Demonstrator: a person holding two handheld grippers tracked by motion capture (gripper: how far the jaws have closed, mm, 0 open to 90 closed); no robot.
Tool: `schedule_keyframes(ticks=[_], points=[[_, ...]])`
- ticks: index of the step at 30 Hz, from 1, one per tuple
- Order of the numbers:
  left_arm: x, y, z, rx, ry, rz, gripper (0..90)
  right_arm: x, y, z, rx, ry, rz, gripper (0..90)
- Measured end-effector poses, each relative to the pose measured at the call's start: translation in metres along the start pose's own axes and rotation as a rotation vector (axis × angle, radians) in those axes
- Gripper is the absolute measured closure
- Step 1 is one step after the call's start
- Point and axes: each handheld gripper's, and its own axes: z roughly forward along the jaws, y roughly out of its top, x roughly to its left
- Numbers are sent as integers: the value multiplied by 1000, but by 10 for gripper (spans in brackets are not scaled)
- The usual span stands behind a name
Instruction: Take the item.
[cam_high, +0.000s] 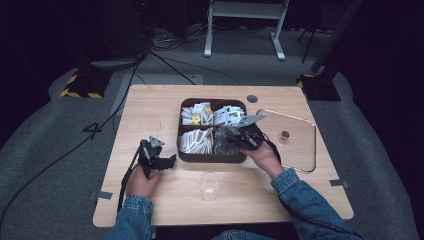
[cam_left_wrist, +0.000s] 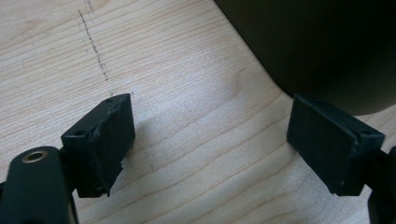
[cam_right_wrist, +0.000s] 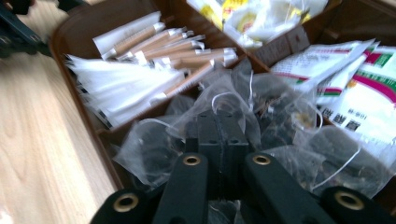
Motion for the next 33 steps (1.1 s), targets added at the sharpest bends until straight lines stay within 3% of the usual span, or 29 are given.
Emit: schedule_keyframes(ticks=[14,28,33], points=[[0,0,0,0,0,0,157,5,11,-29,-155,55,39,900],[0,0,1,-4,0,-3,157,29,16,-57,-218,136,5,900],[0,1,1,-3,-1,-3,157,38,15,-64,-215,168,-7,900]])
